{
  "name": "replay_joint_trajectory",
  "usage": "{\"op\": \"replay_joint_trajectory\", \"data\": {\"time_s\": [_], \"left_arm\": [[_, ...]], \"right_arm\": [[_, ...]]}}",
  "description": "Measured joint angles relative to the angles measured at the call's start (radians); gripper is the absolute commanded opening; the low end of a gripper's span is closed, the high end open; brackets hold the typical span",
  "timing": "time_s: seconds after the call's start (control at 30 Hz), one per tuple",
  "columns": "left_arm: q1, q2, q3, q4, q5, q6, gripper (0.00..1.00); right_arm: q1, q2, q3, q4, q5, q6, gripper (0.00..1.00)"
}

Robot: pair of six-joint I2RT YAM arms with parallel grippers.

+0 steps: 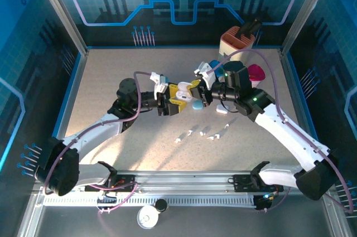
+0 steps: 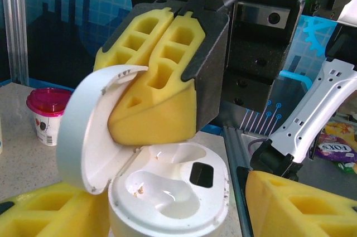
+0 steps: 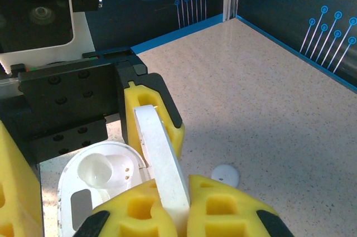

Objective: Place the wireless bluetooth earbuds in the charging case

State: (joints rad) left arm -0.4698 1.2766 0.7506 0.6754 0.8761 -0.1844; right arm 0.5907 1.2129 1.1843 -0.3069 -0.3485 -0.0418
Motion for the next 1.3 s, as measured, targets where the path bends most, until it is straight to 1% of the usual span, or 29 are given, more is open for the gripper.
{"op": "replay_joint_trajectory", "data": {"time_s": [0.2, 0.43, 0.53, 0.7, 0.83, 0.93, 1.0, 1.1, 1.13, 1.3], "left_arm": [[0.0, 0.001, 0.0, 0.018, 0.0, 0.003, 0.65], [0.0, 0.001, 0.0, 0.026, 0.0, 0.007, 0.63], [0.0, 0.001, -0.002, 0.03, 0.0, 0.01, 0.66], [0.0, 0.001, -0.002, 0.04, 0.0, 0.011, 0.67], [0.0, 0.001, -0.003, 0.041, 0.0, 0.017, 0.63], [0.0, 0.001, -0.003, 0.041, 0.0, 0.027, 0.57], [0.0, 0.001, -0.003, 0.041, 0.0, 0.029, 0.57], [0.0, 0.001, -0.003, 0.041, 0.0, 0.03, 0.49], [0.0, 0.001, -0.002, 0.041, 0.0, 0.029, 0.47], [0.0, 0.002, -0.003, 0.04, -0.004, 0.027, 0.46]], "right_arm": [[-0.002, -0.014, -0.023, 0.039, -0.016, 0.027, 0.0], [-0.01, -0.017, -0.036, 0.059, -0.041, 0.057, 0.0], [-0.011, -0.017, -0.04, 0.069, -0.048, 0.071, 0.0], [-0.013, -0.018, -0.047, 0.093, -0.048, 0.087, 0.0], [-0.017, -0.02, -0.048, 0.1, -0.048, 0.091, 0.0], [-0.017, -0.02, -0.05, 0.104, -0.049, 0.092, 0.0], [-0.018, -0.02, -0.051, 0.107, -0.051, 0.094, 0.0], [-0.018, -0.02, -0.051, 0.107, -0.053, 0.094, 0.0], [-0.018, -0.02, -0.051, 0.107, -0.053, 0.094, 0.0], [-0.018, -0.02, -0.051, 0.107, -0.056, 0.093, 0.0]]}}
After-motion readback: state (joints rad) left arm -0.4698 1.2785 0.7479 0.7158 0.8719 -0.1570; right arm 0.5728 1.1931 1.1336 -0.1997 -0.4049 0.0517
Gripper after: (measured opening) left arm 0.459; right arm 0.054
